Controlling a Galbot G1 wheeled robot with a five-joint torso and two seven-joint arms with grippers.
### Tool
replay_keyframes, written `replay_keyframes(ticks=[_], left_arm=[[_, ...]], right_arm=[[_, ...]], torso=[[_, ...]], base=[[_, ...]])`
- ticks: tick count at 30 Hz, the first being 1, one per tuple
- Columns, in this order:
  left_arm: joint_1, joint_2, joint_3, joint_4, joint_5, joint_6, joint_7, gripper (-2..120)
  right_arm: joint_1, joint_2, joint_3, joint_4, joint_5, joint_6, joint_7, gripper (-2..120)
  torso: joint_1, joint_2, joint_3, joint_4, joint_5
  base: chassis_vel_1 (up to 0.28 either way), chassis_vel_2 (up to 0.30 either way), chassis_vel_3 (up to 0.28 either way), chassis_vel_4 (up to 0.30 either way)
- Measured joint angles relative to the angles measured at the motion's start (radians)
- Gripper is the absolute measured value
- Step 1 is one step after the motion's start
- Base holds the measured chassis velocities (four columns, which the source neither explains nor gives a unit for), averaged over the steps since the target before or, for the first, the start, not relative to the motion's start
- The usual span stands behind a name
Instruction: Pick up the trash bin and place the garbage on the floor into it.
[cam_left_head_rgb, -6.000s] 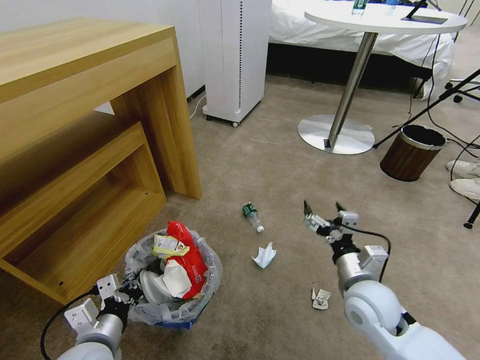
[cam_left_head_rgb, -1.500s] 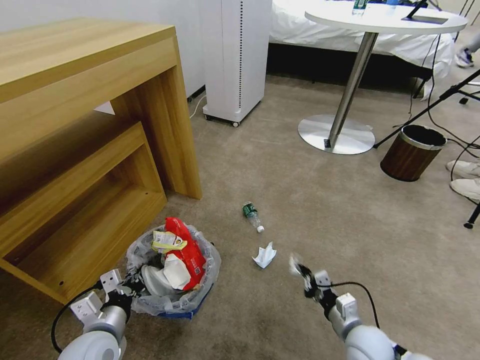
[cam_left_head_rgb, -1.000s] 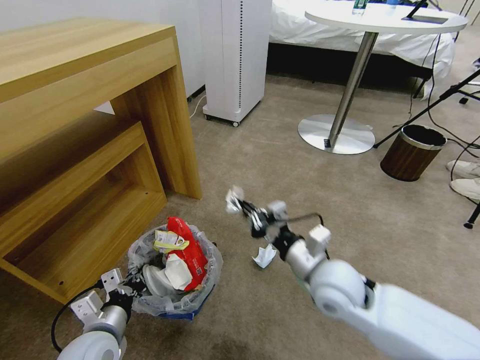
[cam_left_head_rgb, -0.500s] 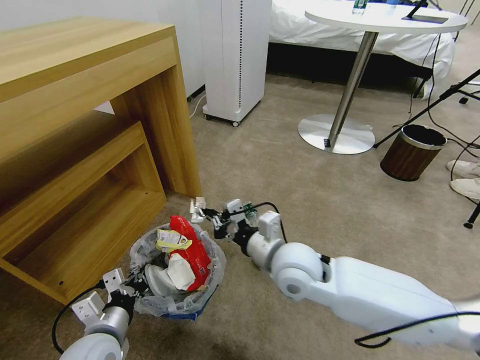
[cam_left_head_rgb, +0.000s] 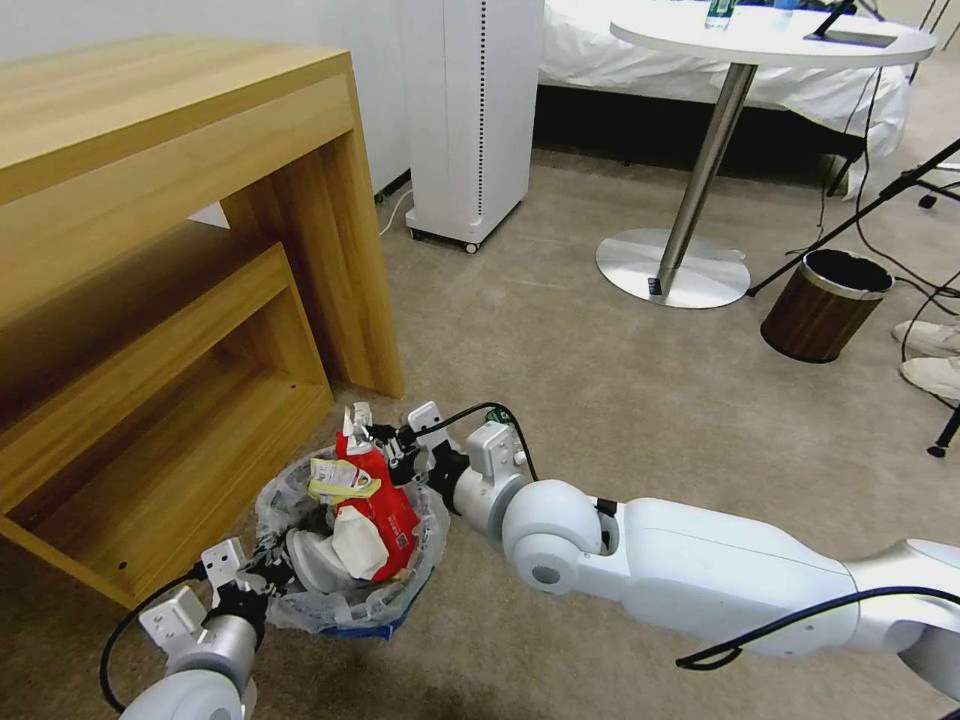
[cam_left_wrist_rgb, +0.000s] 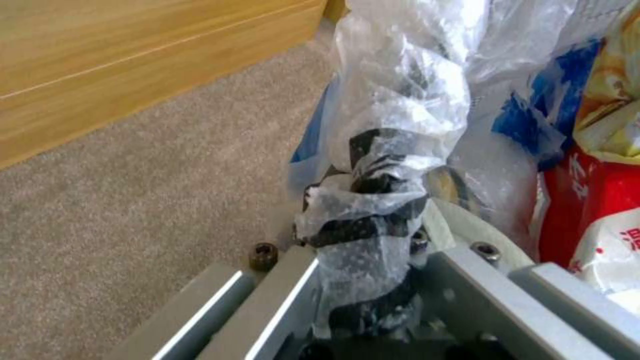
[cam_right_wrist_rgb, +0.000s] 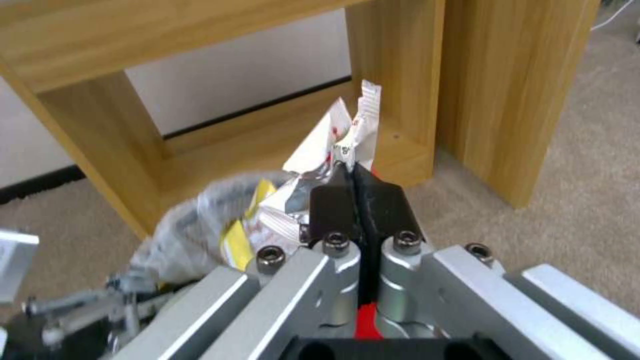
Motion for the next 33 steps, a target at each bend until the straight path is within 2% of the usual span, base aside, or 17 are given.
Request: replay_keyframes(ticks=[24,33], left_arm=[[0.008,-0.004,0.001,-0.006,0.001,-0.002,0.001,0],[0.013,-0.007,0.006,-0.010,0.010,-0.002,0.006,0]], right_arm=[[0.013,0.034,-0.061,-0.023,0.023,-0.047,0.033,0],[0.042,0.060,-0.083,-0.010,0.093,-0.122,0.101,0]], torso=[[0.000,0.000,0.000,0.0000,0.0001],[0.000,0.000,0.000,0.0000,0.0000]], base=[[0.000,0.000,0.000,0.000],[0.000,0.000,0.000,0.000]])
